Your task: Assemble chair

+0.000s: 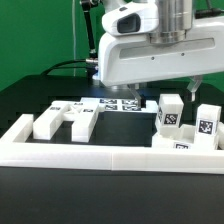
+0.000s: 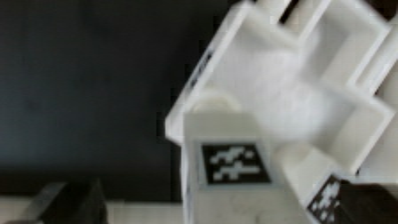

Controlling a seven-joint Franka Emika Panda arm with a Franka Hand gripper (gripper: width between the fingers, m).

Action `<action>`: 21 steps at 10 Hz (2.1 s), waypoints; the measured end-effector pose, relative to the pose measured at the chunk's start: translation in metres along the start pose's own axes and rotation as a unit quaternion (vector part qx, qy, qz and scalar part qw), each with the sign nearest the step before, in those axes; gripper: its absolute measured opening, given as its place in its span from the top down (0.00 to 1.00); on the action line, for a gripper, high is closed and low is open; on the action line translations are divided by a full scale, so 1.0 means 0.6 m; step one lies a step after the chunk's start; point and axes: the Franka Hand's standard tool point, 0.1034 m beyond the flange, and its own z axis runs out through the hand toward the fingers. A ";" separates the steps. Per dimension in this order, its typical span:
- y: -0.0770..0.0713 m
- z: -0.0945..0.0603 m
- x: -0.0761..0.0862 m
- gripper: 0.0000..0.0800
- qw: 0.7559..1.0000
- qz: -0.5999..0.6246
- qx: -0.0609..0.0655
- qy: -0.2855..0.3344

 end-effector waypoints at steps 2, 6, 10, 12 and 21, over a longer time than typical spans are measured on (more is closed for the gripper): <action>-0.010 -0.007 0.016 0.19 1.000 0.002 0.005 -0.015; -0.003 0.003 0.023 0.33 0.999 -0.045 0.001 0.005; 0.001 0.006 0.021 0.64 0.998 -0.057 0.002 0.004; 0.001 0.006 0.021 0.64 0.999 -0.047 0.002 0.004; -0.035 0.014 0.010 0.64 0.949 0.312 0.002 0.040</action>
Offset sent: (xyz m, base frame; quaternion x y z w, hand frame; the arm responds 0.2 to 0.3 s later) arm 0.0047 0.0017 -0.0023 -0.0077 0.0154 -0.0165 0.9997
